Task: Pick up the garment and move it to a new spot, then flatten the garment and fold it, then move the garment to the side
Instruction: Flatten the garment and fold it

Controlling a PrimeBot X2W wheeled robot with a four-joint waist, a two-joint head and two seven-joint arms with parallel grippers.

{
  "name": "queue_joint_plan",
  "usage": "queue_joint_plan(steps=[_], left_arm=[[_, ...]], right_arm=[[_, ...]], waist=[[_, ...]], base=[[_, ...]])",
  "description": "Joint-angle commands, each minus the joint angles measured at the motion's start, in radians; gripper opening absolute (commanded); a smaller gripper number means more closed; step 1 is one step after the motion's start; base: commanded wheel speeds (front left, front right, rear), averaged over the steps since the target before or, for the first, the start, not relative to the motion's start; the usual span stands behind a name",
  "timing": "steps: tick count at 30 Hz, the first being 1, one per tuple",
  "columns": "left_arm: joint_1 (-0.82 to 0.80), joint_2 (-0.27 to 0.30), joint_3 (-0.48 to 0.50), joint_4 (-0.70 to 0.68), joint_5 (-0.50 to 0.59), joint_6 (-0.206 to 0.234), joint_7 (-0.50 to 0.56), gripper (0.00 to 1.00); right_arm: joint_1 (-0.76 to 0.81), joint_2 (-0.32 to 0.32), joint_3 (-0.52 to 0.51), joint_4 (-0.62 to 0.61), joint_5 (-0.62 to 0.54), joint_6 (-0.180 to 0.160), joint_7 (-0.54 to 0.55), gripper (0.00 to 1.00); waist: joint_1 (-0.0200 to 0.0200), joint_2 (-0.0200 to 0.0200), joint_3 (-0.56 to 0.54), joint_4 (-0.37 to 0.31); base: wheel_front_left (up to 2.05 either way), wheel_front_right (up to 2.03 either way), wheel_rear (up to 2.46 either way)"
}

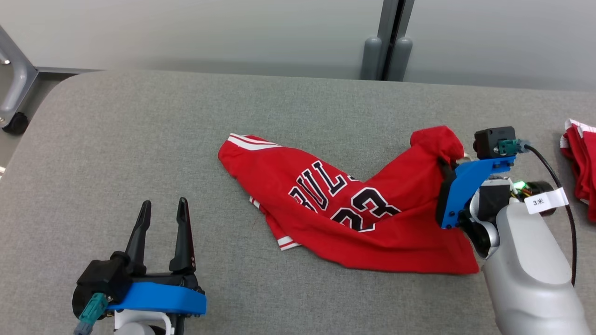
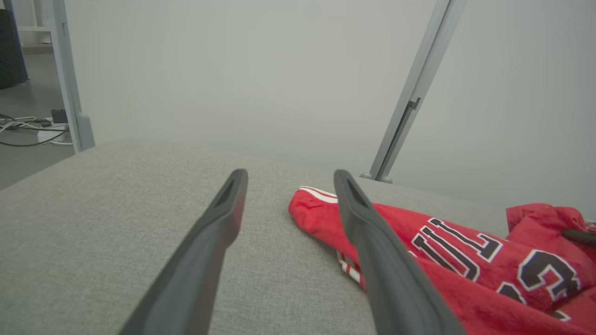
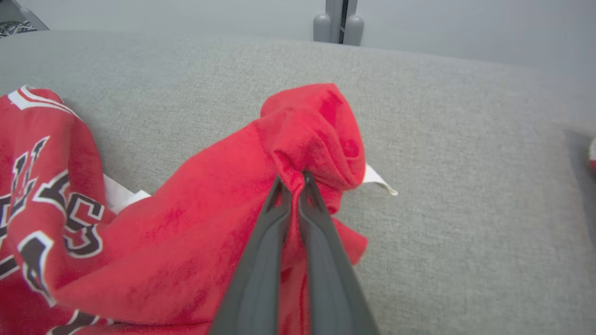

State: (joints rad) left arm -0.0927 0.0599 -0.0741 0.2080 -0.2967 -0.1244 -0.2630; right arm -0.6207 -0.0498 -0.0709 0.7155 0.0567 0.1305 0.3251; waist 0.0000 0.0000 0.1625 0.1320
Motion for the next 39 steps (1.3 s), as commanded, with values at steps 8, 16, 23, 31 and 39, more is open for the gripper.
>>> queue_joint_plan(steps=[8,16,23,31,39], left_arm=[[0.042,-0.001,0.017,-0.012,0.005,-0.007,-0.002,1.0],[0.063,-0.004,0.025,-0.026,0.001,-0.008,-0.002,1.0],[0.056,-0.006,0.014,-0.03,-0.004,-0.008,-0.002,1.0],[0.016,-0.007,-0.004,-0.043,-0.004,-0.008,-0.002,1.0],[-0.046,-0.006,-0.035,-0.049,0.003,-0.008,-0.002,1.0]], right_arm=[[0.145,-0.002,0.102,-0.4,0.017,0.0,-0.042,0.0],[0.389,-0.002,0.149,-0.962,0.034,0.0,0.135,0.0],[0.438,-0.002,0.229,-1.204,0.121,0.0,0.203,0.0],[0.331,-0.002,0.076,-0.922,0.118,0.0,0.22,0.0],[0.047,-0.032,-0.067,-0.4,0.017,0.0,0.073,0.0]], waist=[[0.0,0.0,-0.068,-0.039],[0.0,0.0,-0.085,-0.071],[0.0,0.0,-0.075,-0.077],[0.0,0.0,-0.013,-0.055],[0.0,0.0,0.08,0.036]], base=[[0.0,0.0,0.0],[0.0,0.0,0.0],[0.0,0.0,0.0],[0.0,0.0,0.0],[0.0,0.0,0.0]])
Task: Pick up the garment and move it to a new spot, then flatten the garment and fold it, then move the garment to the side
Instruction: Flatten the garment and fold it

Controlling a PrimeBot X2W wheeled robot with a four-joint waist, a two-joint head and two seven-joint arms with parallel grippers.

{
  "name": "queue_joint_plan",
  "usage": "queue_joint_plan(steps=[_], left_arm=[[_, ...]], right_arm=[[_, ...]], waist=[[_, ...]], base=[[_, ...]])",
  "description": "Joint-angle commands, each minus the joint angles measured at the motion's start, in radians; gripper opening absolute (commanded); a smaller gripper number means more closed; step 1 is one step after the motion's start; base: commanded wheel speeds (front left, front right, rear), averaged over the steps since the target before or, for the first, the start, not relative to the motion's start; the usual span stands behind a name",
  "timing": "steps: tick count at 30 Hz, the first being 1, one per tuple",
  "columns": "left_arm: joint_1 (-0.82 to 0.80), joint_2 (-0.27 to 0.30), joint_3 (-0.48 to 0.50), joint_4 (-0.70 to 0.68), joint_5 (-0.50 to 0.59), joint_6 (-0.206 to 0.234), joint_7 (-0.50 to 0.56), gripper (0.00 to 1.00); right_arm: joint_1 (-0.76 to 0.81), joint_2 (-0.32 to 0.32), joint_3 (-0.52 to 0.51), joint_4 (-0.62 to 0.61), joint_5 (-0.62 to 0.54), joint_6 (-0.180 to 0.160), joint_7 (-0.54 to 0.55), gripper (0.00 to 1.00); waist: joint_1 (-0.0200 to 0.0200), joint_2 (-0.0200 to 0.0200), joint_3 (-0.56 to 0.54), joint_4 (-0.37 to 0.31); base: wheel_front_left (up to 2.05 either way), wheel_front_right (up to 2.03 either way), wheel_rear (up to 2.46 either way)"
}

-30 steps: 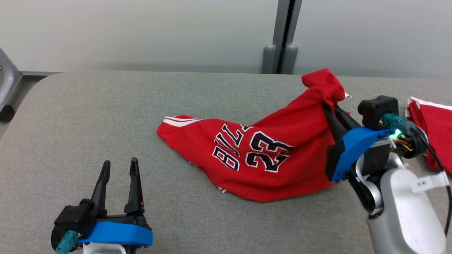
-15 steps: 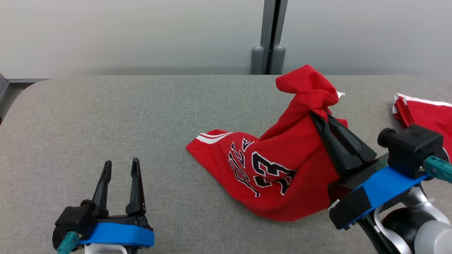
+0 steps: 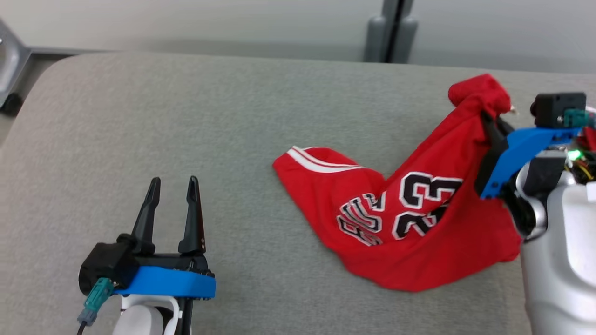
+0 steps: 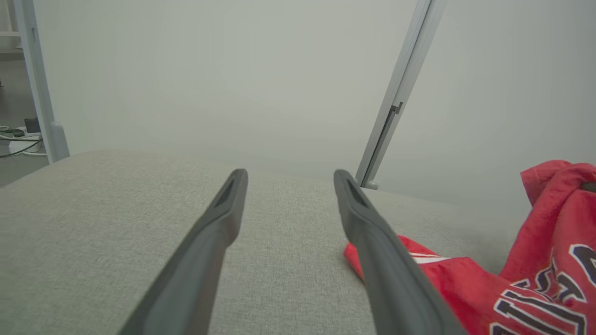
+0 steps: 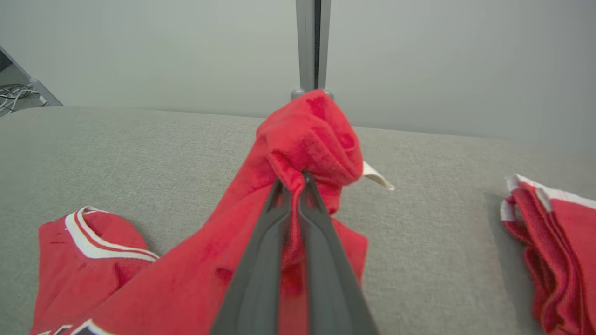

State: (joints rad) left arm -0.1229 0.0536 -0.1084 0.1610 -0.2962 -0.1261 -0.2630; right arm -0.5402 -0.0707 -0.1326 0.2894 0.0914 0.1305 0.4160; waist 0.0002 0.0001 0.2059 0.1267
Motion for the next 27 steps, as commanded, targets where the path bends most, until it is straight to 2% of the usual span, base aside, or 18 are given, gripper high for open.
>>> queue_joint_plan(steps=[1,8,9,10,17,23,27], left_arm=[[-0.021,0.0,-0.006,-0.003,0.002,-0.006,-0.002,1.0],[-0.04,-0.002,-0.016,-0.01,-0.004,-0.004,-0.002,1.0],[-0.04,-0.002,-0.016,-0.01,-0.005,-0.004,-0.002,1.0],[-0.039,-0.002,-0.015,-0.011,-0.006,-0.004,-0.002,1.0],[-0.028,-0.002,0.015,-0.01,0.005,-0.004,-0.002,1.0],[-0.001,-0.002,0.054,0.002,0.018,-0.004,-0.002,1.0],[0.02,-0.003,0.082,0.004,0.026,-0.004,-0.002,1.0]], right_arm=[[-0.063,-0.018,-0.016,0.081,-0.028,0.0,-0.044,0.0],[-0.241,-0.049,-0.083,0.348,-0.121,0.0,-0.224,0.0],[-0.256,-0.047,-0.094,0.379,-0.129,0.0,-0.244,0.39],[-0.273,-0.044,-0.093,0.406,-0.137,0.0,-0.268,1.0],[-0.301,-0.048,-0.044,0.503,-0.135,0.0,-0.418,1.0],[-0.16,-0.048,0.038,0.429,-0.102,0.0,-0.587,1.0],[-0.052,-0.042,0.068,0.347,-0.08,0.0,-0.638,1.0]], waist=[[-0.0002,-0.0001,0.045,0.054],[-0.0002,-0.0001,0.084,0.123],[-0.0002,-0.0001,0.086,0.127],[-0.0002,-0.0001,0.087,0.129],[-0.0002,-0.0001,0.061,0.103],[-0.0002,-0.0001,0.004,0.029],[-0.0002,-0.0001,-0.026,-0.017]], base=[[0.0,0.0,0.0],[0.0,0.0,0.0],[0.0,0.0,0.0],[0.0,0.0,0.0],[0.0,0.0,0.0],[0.0,0.0,0.0],[0.0,0.0,0.0]])
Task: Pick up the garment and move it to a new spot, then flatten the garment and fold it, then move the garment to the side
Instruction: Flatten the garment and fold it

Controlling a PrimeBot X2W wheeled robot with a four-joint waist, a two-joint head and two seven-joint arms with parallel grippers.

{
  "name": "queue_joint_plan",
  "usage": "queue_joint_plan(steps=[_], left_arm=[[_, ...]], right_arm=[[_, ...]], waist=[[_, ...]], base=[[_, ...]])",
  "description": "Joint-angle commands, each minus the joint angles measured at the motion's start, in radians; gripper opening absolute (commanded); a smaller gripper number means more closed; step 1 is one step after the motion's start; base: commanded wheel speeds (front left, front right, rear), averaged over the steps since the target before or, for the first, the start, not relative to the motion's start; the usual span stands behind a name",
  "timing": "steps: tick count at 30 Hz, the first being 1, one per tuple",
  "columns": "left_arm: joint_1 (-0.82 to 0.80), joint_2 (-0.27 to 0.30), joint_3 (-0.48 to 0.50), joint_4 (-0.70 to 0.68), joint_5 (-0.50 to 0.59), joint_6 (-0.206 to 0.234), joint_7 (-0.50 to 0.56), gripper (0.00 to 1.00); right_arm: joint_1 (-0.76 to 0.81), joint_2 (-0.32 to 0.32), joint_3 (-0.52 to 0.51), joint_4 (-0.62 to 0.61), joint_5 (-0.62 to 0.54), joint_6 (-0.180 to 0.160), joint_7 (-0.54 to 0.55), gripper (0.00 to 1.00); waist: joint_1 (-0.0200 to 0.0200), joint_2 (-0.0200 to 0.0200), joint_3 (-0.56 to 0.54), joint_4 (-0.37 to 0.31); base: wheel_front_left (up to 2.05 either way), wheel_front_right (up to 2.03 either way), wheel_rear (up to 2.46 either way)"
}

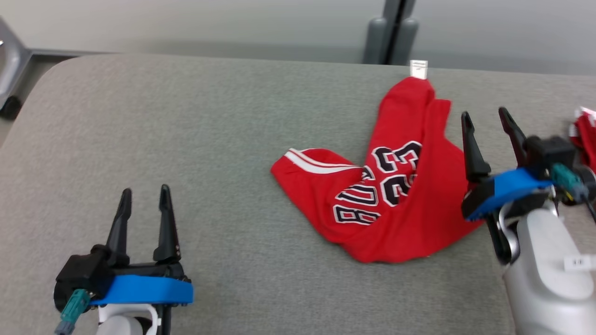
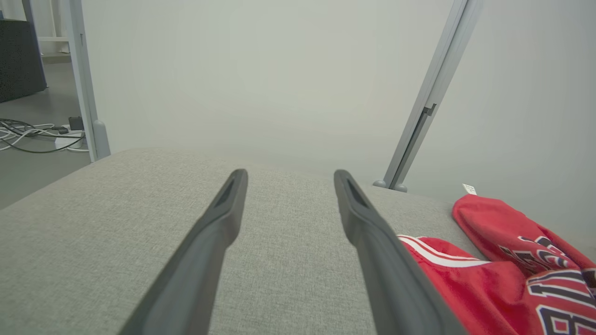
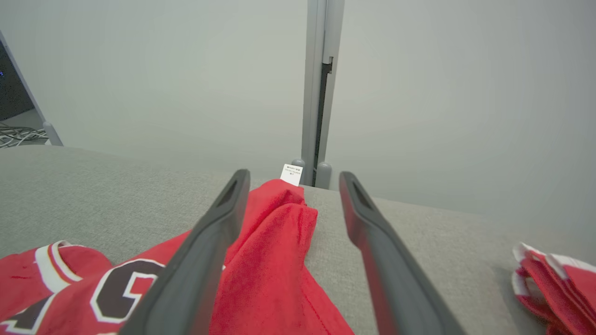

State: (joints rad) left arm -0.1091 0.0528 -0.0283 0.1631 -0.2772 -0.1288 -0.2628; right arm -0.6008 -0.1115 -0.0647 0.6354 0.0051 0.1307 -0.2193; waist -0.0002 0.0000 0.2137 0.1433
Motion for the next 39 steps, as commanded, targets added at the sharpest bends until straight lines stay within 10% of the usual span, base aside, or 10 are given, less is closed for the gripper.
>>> queue_joint_plan(steps=[1,12,26,39], left_arm=[[0.012,-0.001,0.011,0.002,0.008,-0.001,-0.002,1.0],[0.089,-0.002,0.082,0.003,0.025,0.005,-0.002,1.0],[0.084,-0.002,0.053,0.062,0.02,0.005,0.008,1.0],[-0.319,0.096,-0.104,0.41,-0.029,-0.003,0.385,1.0]], right_arm=[[0.045,0.004,-0.002,-0.035,0.016,0.0,-0.015,1.0],[0.396,0.054,0.039,-0.401,0.103,0.0,-0.028,1.0],[0.481,0.061,0.079,-0.522,0.137,0.0,0.064,1.0],[0.43,0.06,0.13,-0.525,0.175,0.0,0.067,1.0]], waist=[[0.0002,0.0,-0.042,-0.049],[0.0002,0.0,-0.112,-0.178],[0.0002,0.0,-0.115,-0.202],[0.0002,0.0,-0.022,-0.293]], base=[[0.0,0.0,0.0],[0.0,0.0,0.0],[0.0,0.0,0.0],[0.0,0.0,0.0]])
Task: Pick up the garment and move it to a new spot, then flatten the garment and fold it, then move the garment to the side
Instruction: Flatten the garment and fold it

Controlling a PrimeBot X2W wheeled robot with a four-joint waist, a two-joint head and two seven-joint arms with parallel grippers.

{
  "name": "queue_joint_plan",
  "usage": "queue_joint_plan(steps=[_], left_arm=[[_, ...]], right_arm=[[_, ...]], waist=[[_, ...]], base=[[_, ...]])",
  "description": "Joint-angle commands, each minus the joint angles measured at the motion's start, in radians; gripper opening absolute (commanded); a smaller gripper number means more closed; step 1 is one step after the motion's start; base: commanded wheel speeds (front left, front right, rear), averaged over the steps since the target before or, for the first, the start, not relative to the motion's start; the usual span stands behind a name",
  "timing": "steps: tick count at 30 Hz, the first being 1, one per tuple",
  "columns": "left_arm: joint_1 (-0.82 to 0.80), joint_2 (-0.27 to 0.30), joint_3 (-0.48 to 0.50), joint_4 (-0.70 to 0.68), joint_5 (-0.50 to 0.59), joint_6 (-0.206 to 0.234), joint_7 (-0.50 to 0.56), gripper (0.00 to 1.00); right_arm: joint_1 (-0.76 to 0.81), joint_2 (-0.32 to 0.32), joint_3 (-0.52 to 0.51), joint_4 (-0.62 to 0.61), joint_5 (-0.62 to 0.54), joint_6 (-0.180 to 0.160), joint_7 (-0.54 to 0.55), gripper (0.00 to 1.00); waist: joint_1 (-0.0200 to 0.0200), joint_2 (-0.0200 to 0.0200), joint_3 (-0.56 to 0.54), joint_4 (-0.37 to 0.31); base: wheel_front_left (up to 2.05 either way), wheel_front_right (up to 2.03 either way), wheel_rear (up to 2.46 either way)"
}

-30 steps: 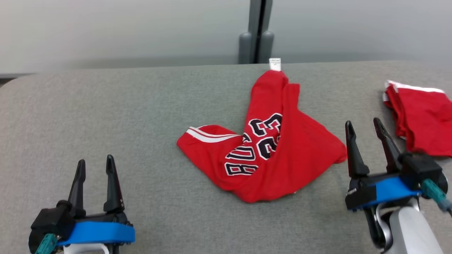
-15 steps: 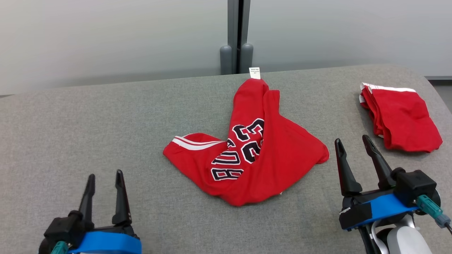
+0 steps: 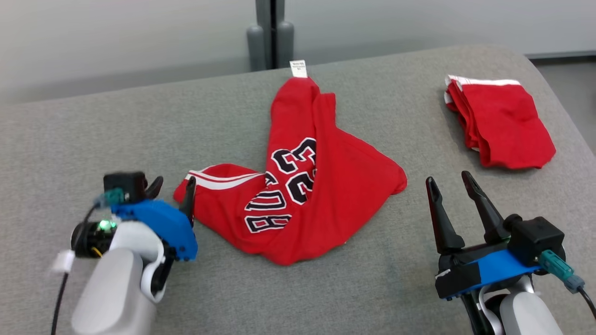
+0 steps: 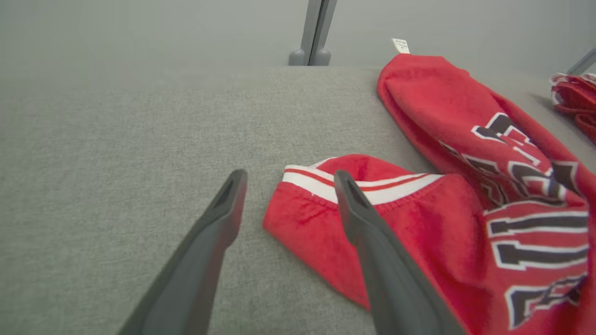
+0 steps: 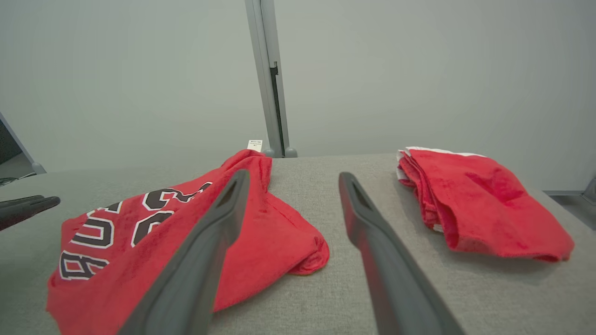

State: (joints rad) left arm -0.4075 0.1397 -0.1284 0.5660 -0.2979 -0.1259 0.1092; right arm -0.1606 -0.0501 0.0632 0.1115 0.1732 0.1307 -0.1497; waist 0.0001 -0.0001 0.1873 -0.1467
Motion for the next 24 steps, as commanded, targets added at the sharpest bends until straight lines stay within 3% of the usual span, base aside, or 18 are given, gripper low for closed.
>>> queue_joint_plan(steps=[1,9,17,24], left_arm=[[-0.046,0.016,-0.019,0.027,-0.023,-0.006,0.05,1.0],[-0.224,0.105,-0.12,0.101,-0.01,-0.003,0.4,1.0],[-0.273,0.109,-0.195,0.102,-0.023,-0.004,0.508,1.0],[-0.267,0.124,-0.393,0.049,-0.161,-0.007,0.64,1.0]], right_arm=[[-0.014,-0.001,0.003,0.0,0.007,0.0,-0.006,1.0],[-0.033,-0.001,0.0,-0.013,0.002,0.0,-0.019,1.0],[-0.062,-0.001,-0.003,-0.022,-0.002,0.0,-0.024,1.0],[-0.071,-0.001,-0.004,-0.024,-0.007,0.0,-0.025,1.0]], waist=[[-0.0001,0.0001,0.012,-0.009],[-0.0001,0.0001,0.089,-0.028],[-0.0001,0.0001,0.154,-0.025],[-0.0001,0.0001,0.173,-0.014]], base=[[0.0,0.0,0.0],[0.0,0.0,0.0],[0.0,0.0,0.0],[0.0,0.0,0.0]])
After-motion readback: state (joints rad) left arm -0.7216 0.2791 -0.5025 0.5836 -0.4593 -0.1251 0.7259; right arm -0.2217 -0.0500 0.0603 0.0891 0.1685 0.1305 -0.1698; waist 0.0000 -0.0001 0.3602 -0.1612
